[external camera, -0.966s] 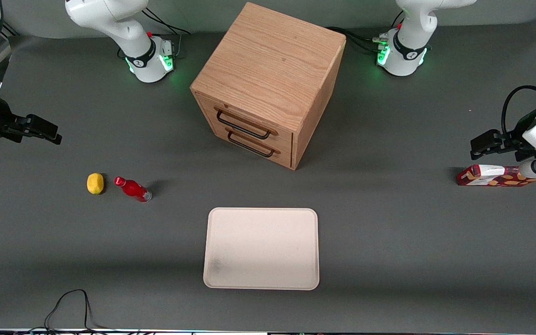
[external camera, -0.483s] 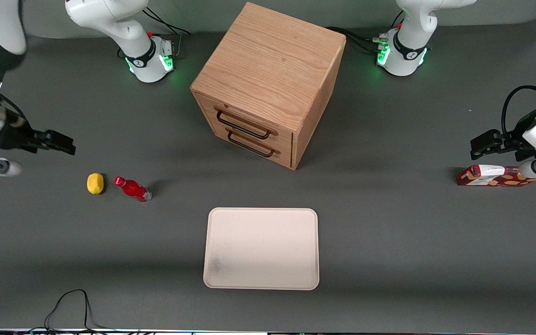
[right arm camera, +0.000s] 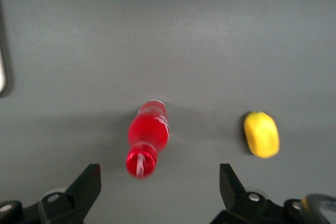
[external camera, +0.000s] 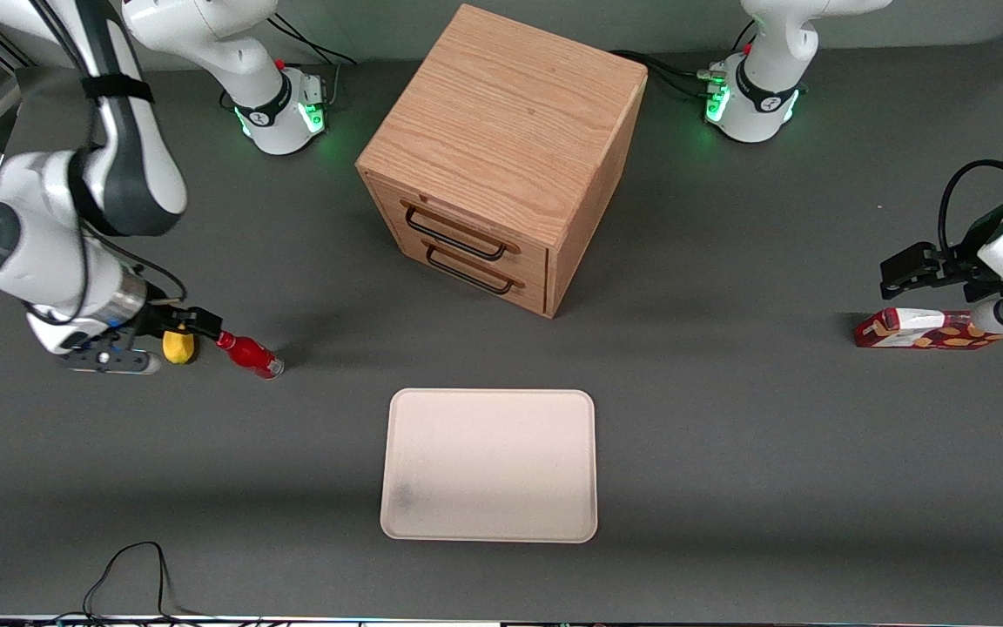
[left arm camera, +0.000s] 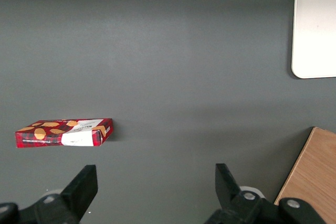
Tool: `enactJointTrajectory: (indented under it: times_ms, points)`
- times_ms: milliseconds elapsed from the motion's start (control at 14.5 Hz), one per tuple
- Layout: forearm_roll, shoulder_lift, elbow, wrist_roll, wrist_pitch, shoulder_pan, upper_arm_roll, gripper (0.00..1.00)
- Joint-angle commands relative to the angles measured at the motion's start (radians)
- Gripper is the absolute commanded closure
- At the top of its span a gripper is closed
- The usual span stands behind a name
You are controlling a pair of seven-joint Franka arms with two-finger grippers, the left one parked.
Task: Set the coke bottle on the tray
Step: 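Move the right gripper down over the red bottle beside the lemon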
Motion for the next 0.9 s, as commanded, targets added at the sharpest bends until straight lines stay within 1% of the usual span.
enactJointTrajectory:
  times_ms: [0, 69, 138, 345, 414, 483, 552, 759, 828]
  points:
    - [0.076, 0.052, -0.012, -0.008, 0.058, 0.008, 0.018, 0.00]
    - [0.097, 0.062, -0.013, -0.008, 0.075, 0.012, 0.027, 0.00]
    - [0.101, 0.069, -0.013, -0.008, 0.076, 0.014, 0.040, 0.00]
    - [0.101, 0.079, -0.016, -0.010, 0.078, 0.014, 0.040, 0.00]
    - [0.101, 0.080, -0.019, -0.012, 0.078, 0.014, 0.040, 0.02]
    - [0.101, 0.080, -0.024, -0.024, 0.076, 0.014, 0.038, 0.09]
    - [0.101, 0.080, -0.024, -0.048, 0.076, 0.012, 0.038, 0.21]
    - [0.101, 0.080, -0.024, -0.067, 0.076, 0.009, 0.035, 0.70]
    - [0.101, 0.080, -0.024, -0.067, 0.076, 0.011, 0.035, 0.85]
